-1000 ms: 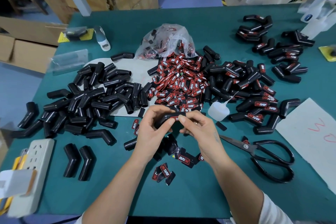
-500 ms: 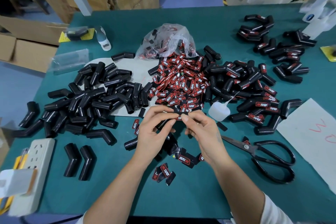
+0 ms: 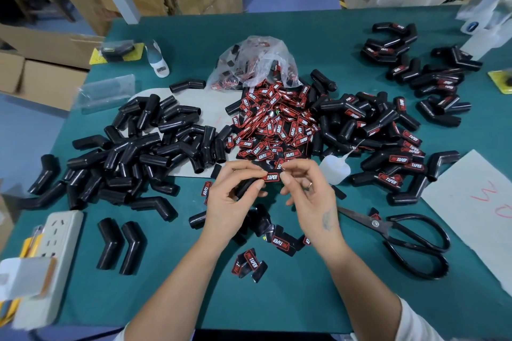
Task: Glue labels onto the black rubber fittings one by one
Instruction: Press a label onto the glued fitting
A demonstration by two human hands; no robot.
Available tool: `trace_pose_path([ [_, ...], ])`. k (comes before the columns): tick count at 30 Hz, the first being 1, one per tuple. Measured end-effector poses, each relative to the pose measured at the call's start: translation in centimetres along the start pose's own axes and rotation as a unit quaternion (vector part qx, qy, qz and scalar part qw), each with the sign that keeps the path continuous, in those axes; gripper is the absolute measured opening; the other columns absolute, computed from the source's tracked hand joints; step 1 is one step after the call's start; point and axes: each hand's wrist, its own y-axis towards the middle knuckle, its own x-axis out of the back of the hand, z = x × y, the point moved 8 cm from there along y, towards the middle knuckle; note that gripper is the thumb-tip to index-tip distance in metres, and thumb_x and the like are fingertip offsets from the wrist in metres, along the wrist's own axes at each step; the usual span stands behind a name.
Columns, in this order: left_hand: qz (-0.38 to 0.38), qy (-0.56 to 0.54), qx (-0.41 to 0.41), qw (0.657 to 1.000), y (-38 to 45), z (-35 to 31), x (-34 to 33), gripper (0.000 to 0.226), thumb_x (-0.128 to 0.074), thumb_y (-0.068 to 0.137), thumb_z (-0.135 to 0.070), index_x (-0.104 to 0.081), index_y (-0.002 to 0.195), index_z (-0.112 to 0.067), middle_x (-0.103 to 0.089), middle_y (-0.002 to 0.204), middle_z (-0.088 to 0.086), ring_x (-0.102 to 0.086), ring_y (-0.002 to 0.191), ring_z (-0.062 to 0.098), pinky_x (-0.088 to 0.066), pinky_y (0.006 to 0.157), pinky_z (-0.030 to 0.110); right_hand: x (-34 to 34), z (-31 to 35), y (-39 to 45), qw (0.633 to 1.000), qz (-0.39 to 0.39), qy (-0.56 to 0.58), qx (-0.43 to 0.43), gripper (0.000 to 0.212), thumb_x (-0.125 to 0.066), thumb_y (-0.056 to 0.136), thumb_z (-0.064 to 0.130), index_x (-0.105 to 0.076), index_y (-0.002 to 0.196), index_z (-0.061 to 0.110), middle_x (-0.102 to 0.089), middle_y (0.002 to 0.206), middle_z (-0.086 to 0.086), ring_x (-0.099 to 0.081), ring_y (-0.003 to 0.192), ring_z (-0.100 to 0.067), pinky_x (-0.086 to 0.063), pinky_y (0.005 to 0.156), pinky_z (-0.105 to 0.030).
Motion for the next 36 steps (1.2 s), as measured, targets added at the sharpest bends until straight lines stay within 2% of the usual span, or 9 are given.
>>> trace_pose_path([
  [3,0.001,-0.009,0.008,1.000,-0.01,-0.05,-0.05,0.022,-0.070,0.095,0.004,-0.080,0.107,-0.013,-0.063,0.114,0.005,-0.066,0.109,0.021,-0.063,0.079,0.029,-0.36,-0.01,-0.07,1.000,0.014,0.000,-0.007,0.018,-0.068,0.097,0.026,-0.071,0.106,0.042,-0.067,0.096,0.011,-0.066,0.073,-0.012,-0.053,0.065,-0.023],
  [6,0.002,-0.026,0.025,0.999,-0.02,0.08,-0.09,0.020,-0.070,0.095,0.002,-0.079,0.106,-0.013,-0.063,0.114,0.005,-0.066,0.108,0.023,-0.063,0.080,0.030,-0.38,0.45,-0.06,1.000,0.018,-0.002,0.004,0.022,-0.072,0.096,0.021,-0.076,0.103,0.042,-0.068,0.096,0.007,-0.066,0.077,-0.012,-0.054,0.067,-0.024],
  [13,0.010,-0.041,0.040,0.998,-0.01,0.38,-0.27,0.024,-0.068,0.095,0.009,-0.078,0.107,-0.010,-0.063,0.113,0.008,-0.067,0.106,0.021,-0.064,0.080,0.032,-0.09,0.74,0.02,1.000,0.001,-0.006,0.022,0.027,-0.075,0.095,0.007,-0.083,0.100,0.032,-0.074,0.098,0.011,-0.070,0.084,-0.008,-0.054,0.070,-0.019],
  [21,0.011,-0.039,0.050,0.998,0.00,0.81,-0.19,0.025,-0.069,0.095,0.008,-0.080,0.107,-0.011,-0.064,0.112,0.005,-0.068,0.106,0.025,-0.064,0.080,0.036,0.09,0.59,0.08,1.000,-0.009,-0.008,0.028,0.038,-0.074,0.095,0.006,-0.082,0.098,0.043,-0.077,0.100,0.008,-0.073,0.085,-0.013,-0.058,0.074,-0.022],
  [26,0.012,-0.022,0.040,0.999,-0.01,0.85,-0.12,0.020,-0.070,0.095,0.001,-0.079,0.108,-0.011,-0.064,0.113,0.006,-0.067,0.107,0.030,-0.065,0.080,0.041,0.19,0.58,0.03,0.999,-0.007,-0.022,0.036,0.034,-0.074,0.096,0.011,-0.081,0.100,0.045,-0.077,0.101,0.009,-0.074,0.086,-0.016,-0.060,0.075,-0.025],
  [31,0.009,0.012,0.022,1.000,0.10,0.60,-0.18,0.018,-0.071,0.093,-0.002,-0.078,0.106,-0.013,-0.064,0.113,0.003,-0.067,0.108,0.025,-0.065,0.077,0.043,0.21,0.43,0.10,0.999,-0.010,-0.029,0.036,0.026,-0.076,0.095,0.018,-0.081,0.100,0.043,-0.077,0.101,0.007,-0.073,0.085,-0.015,-0.061,0.075,-0.028],
  [34,0.005,0.007,0.017,1.000,0.11,0.28,-0.25,0.022,-0.074,0.092,0.003,-0.079,0.104,-0.015,-0.066,0.111,0.002,-0.068,0.104,0.018,-0.065,0.071,0.032,0.20,0.44,-0.04,0.999,-0.007,-0.032,0.037,0.019,-0.074,0.095,0.024,-0.082,0.101,0.041,-0.077,0.103,0.007,-0.073,0.085,-0.015,-0.060,0.073,-0.028],
  [36,0.008,0.008,0.014,1.000,0.14,0.14,-0.29,0.025,-0.075,0.091,0.006,-0.079,0.103,-0.015,-0.069,0.110,0.002,-0.069,0.104,0.014,-0.063,0.073,0.028,0.27,0.35,-0.05,0.999,-0.006,-0.039,0.036,0.022,-0.074,0.096,0.019,-0.082,0.102,0.040,-0.077,0.103,0.007,-0.073,0.086,-0.014,-0.060,0.072,-0.029],
])
